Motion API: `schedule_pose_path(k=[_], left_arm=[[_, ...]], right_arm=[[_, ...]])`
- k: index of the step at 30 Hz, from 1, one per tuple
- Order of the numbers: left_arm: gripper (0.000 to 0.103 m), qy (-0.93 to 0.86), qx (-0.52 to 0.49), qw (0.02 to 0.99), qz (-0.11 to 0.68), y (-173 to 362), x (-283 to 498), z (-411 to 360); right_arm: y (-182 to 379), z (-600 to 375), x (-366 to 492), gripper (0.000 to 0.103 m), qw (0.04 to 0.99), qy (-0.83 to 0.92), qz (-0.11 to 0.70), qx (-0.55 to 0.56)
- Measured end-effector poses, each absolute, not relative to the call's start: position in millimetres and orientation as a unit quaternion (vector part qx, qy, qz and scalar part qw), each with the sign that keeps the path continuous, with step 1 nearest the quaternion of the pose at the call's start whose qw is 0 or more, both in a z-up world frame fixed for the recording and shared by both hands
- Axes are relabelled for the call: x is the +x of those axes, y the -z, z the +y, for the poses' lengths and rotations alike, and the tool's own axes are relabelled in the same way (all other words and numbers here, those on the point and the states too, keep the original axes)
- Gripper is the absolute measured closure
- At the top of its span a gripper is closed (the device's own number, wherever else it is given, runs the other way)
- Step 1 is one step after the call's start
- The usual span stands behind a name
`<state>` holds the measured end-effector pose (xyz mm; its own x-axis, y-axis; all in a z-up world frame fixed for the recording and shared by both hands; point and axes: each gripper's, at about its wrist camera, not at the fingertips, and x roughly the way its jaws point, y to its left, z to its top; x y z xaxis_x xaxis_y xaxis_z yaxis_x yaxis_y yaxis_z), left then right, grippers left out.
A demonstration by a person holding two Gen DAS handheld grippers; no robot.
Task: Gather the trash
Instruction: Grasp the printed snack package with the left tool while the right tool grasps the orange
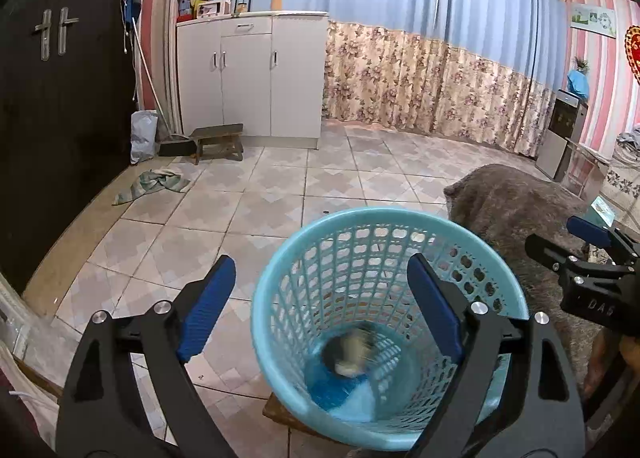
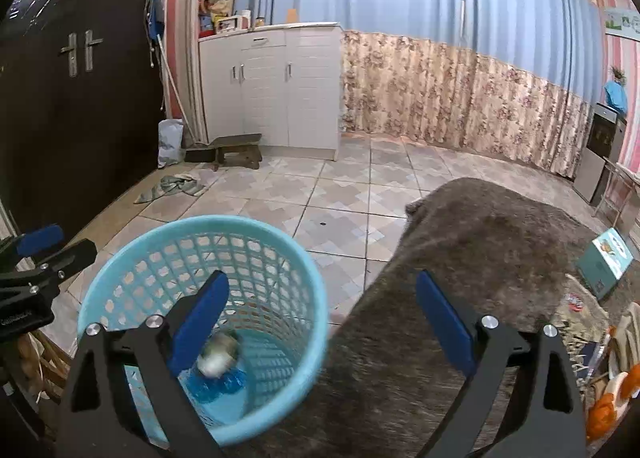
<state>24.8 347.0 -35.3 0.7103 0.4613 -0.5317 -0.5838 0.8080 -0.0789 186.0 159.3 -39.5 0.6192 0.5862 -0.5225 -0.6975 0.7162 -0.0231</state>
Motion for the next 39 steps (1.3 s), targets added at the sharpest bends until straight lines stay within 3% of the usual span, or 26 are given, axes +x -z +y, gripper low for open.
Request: schedule_pose_path(k=[21,23,39], left_arm=[[0.009,-0.226,-0.105,0.942,0.227,2,58,259],[0.008,-0.215,-0.107,0.944,0.228,2,65,249],[0.007,-0.089,-0.100,0.961,0.243,24,134,128]], right_arm=[[-12,-13,221,0.010,0.941,-0.245,0.215,-0.091],[-14,-41,223,0.004,0.947,-0.221,0.216,-0.089],[33,-216,239,0.004,0.955,-0.075,0.277,-0.082]])
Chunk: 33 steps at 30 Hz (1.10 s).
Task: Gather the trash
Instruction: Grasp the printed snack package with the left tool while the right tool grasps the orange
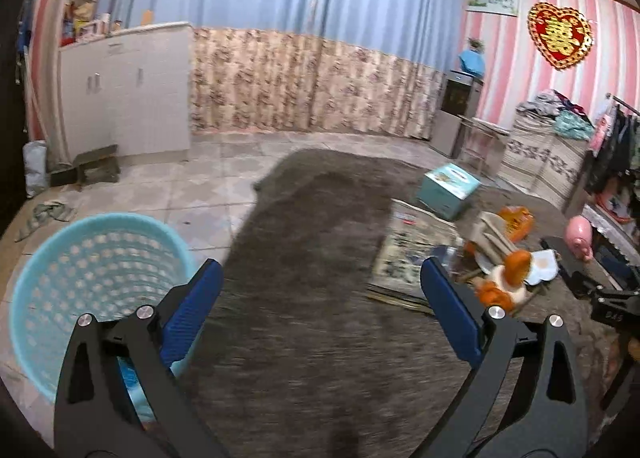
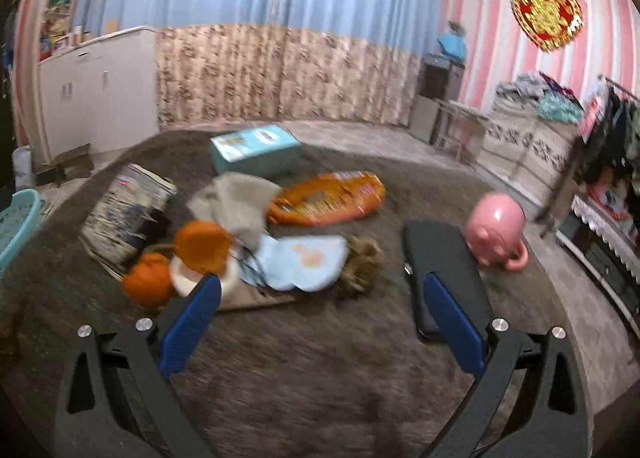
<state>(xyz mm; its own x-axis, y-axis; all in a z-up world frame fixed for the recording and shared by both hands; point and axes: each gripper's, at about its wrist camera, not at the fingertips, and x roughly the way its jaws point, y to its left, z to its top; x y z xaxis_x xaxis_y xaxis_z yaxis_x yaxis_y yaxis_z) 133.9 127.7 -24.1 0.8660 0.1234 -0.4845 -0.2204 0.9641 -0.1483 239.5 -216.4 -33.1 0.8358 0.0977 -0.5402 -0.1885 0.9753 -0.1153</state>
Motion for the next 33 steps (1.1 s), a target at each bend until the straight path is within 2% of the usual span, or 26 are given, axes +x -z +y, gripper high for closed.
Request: schedule_pose_path(k=[7,18,24,26,29,33], left_arm=[[0.006,-0.081,-0.084,0.961,0.252,36,155,102],[0.006,-0.071,-0.101,0.946,0.299,43,190,117],[0.006,-0.061,-0.092,0.945,0.309,46,205,116],[0.006,-0.049,-0.092,0.942,0.320,48,216,114],[0.006,-0.039,-0.093,0.937,0.333,52,230,109],[0.006,-0.021,-0.089,0.931,0.354,58,249,100]], right_arm=[[48,-210,255,0.004,0.950,-0.095,0.291,-0.067],[54,-153,280,0.006,0.937,-0.162,0.297,-0.087],[63,-139,292,0.038,0.921,-0.197,0.324,-0.088],[64,-137,290,0.059,0.917,-0.210,0.327,-0.092],[63,-141,288,0.065,0.917,-0.217,0.324,-0.086],[58,-157,285,0.065,0.921,-0.214,0.319,-0.066]])
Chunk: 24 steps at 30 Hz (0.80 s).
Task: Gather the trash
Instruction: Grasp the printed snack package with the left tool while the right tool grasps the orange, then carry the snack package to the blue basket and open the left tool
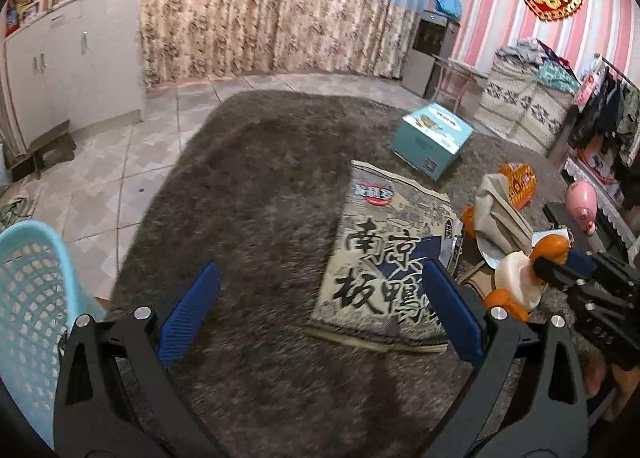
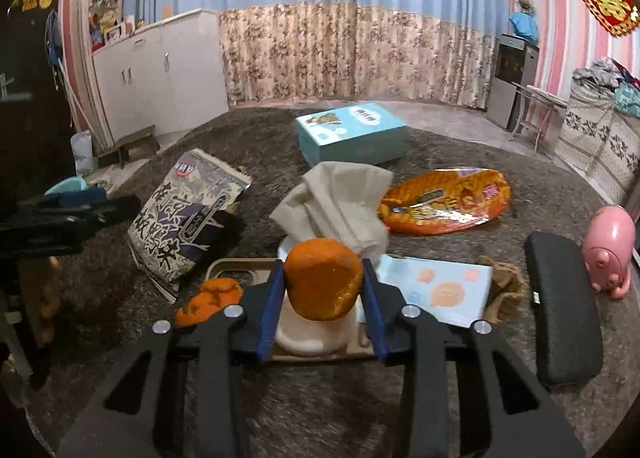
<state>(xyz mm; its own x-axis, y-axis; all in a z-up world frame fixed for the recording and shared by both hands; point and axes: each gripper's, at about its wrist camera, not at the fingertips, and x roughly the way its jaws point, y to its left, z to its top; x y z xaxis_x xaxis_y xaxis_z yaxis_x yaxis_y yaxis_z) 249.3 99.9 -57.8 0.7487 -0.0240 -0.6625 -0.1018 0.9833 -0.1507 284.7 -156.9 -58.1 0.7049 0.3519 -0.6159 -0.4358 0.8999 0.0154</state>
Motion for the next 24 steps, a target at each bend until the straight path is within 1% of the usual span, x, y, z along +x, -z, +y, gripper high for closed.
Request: schedule_pose_path(k=[4,6,7,9,12,13,14,16,18,20,24], left_arm=[[0.008,0.010,-0.073,0.923,0.378,69,265,81],[0.017,0.025,-0.076,0.916,0.394,76,270,74],[0.025,0.032,-0.078,0.910,0.406,81,274,70],[0.027,0.029,-0.072,0.908,0.412,84,276,64],[0.038,0.035,-0.072,0.911,0.405,80,271,61],[0.045,0.042,-0.084,0.909,0.406,79,269,62],[0.056,0.047,-0.091,0.907,0.408,78,266,64],[0.068,0.063,-0.107,0.904,0.410,76,262,65],[0.071,0.064,-0.108,0.906,0.403,73,253,66],[0.078,0.068,-0.104,0.910,0.395,67,243,64],[0.080,0.058,-0.084,0.922,0.374,50,222,65]], right_arm=[[54,-176,284,0.065,0.925,-0.199,0.319,-0.049],[54,-183,286,0.065,0.926,-0.192,0.321,-0.044],[54,-187,286,0.065,0.927,-0.189,0.322,-0.041],[55,-192,288,0.065,0.927,-0.183,0.325,-0.036],[53,-198,288,0.065,0.928,-0.179,0.325,-0.029],[52,-199,288,0.065,0.929,-0.178,0.324,-0.029],[51,-199,287,0.065,0.929,-0.176,0.323,-0.028],[49,-200,286,0.065,0.930,-0.175,0.321,-0.027],[47,-199,285,0.065,0.931,-0.175,0.319,-0.027],[45,-199,281,0.065,0.931,-0.176,0.318,-0.029],[39,-195,276,0.065,0.933,-0.176,0.312,-0.031]])
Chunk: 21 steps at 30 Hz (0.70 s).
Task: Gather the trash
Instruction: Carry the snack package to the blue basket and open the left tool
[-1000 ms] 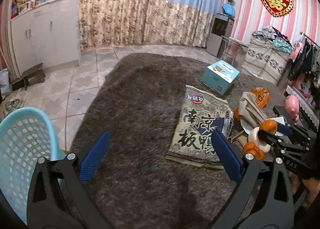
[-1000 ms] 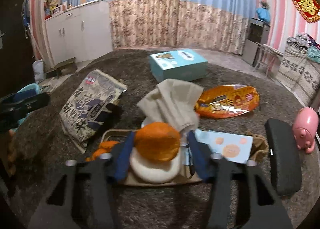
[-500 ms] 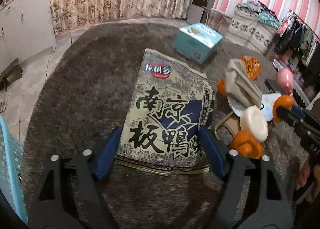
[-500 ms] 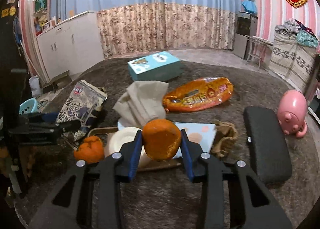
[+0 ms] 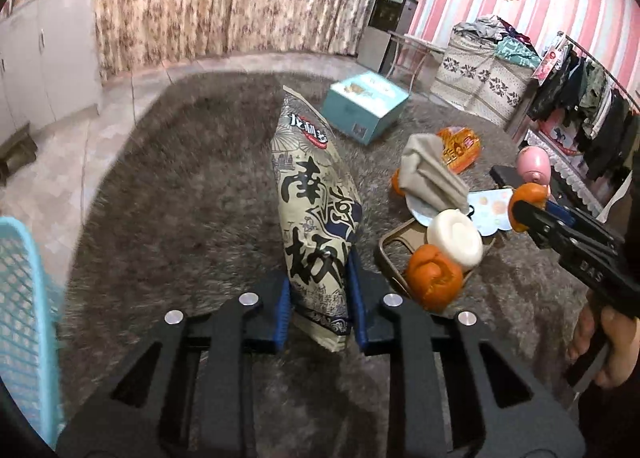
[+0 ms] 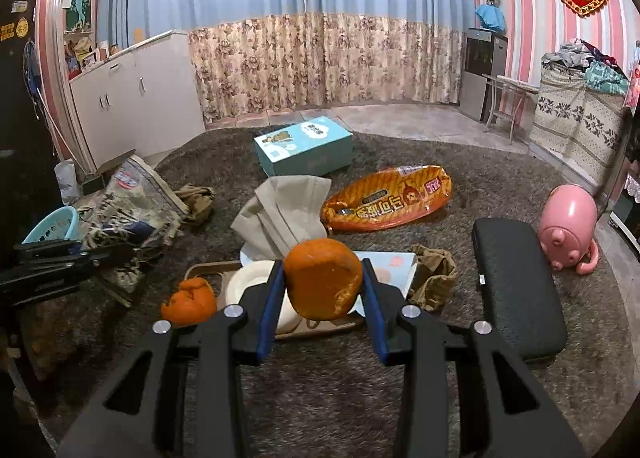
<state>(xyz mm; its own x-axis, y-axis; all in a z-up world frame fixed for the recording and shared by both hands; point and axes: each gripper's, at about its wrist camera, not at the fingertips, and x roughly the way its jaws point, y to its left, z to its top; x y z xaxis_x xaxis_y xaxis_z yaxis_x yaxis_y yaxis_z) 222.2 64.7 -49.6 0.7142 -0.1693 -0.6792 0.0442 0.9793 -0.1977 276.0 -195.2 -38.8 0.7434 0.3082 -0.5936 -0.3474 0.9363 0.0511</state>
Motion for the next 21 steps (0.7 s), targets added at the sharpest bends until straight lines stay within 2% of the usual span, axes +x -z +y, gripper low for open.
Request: schedule_pose_path(k=[9,21], left_arm=[[0.080,0.001,-0.069,0.942,0.327,4,172,103],[0.080,-0.108,-0.099,0.943,0.299,-6,106,196]], right_arm=[[16,-163,254,0.065,0.936,-0.201,0.286,-0.034],[8,-76,226,0.065,0.924,-0.269,0.268,-0.054]])
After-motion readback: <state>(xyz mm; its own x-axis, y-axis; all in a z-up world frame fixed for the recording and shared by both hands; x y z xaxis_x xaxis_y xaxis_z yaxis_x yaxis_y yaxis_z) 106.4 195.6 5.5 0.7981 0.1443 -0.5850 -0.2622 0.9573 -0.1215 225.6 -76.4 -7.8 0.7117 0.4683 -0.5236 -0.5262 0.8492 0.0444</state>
